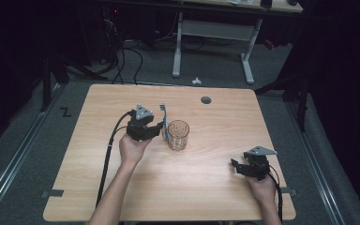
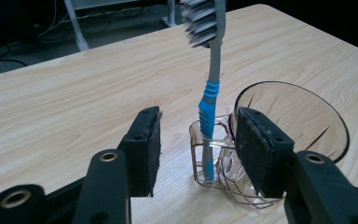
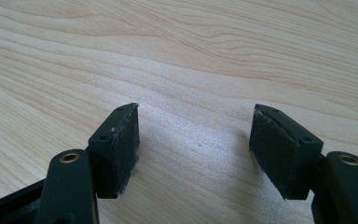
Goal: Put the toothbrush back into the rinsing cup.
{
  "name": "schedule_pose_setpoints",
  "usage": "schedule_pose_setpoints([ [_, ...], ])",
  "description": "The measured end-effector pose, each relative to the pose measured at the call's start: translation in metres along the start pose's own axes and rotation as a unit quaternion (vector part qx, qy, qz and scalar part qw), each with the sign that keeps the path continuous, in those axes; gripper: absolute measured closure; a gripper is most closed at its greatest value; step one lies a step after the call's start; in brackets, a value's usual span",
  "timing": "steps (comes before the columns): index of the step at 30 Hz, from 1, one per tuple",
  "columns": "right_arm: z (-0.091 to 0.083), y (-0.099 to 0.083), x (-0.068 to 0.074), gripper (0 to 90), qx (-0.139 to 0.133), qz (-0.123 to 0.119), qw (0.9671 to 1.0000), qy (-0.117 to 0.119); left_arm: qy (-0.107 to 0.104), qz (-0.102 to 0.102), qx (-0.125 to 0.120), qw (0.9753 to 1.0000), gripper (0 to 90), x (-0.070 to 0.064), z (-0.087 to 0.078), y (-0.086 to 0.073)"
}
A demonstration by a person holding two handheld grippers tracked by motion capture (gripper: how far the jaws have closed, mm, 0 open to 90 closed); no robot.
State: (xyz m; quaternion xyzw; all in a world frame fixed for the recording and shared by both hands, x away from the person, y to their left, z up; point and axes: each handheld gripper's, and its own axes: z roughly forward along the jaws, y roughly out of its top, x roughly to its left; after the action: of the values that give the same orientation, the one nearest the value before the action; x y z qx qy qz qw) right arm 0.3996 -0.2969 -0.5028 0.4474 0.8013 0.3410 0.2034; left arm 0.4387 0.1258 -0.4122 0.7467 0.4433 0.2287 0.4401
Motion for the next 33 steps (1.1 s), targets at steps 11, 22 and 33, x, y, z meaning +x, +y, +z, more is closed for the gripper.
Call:
schedule_pose_setpoints([
  [11, 0.0, 0.0, 0.0, 33.6, 0.0, 0.001, 1.0, 0.0, 0.001, 0.0, -0.007, 1.0, 50.6, 0.001, -0.009, 0.0],
  [22, 0.0, 0.0, 0.0, 33.6, 0.0, 0.001, 1.0, 0.0, 0.003, -0.003, -0.014, 0.9999, 50.6, 0.001, -0.018, -0.004],
  [33, 0.0, 0.0, 0.0, 33.6, 0.0, 0.001, 1.0, 0.0, -0.001, -0.006, -0.013, 0.9999, 50.4, 0.0, -0.027, -0.01],
])
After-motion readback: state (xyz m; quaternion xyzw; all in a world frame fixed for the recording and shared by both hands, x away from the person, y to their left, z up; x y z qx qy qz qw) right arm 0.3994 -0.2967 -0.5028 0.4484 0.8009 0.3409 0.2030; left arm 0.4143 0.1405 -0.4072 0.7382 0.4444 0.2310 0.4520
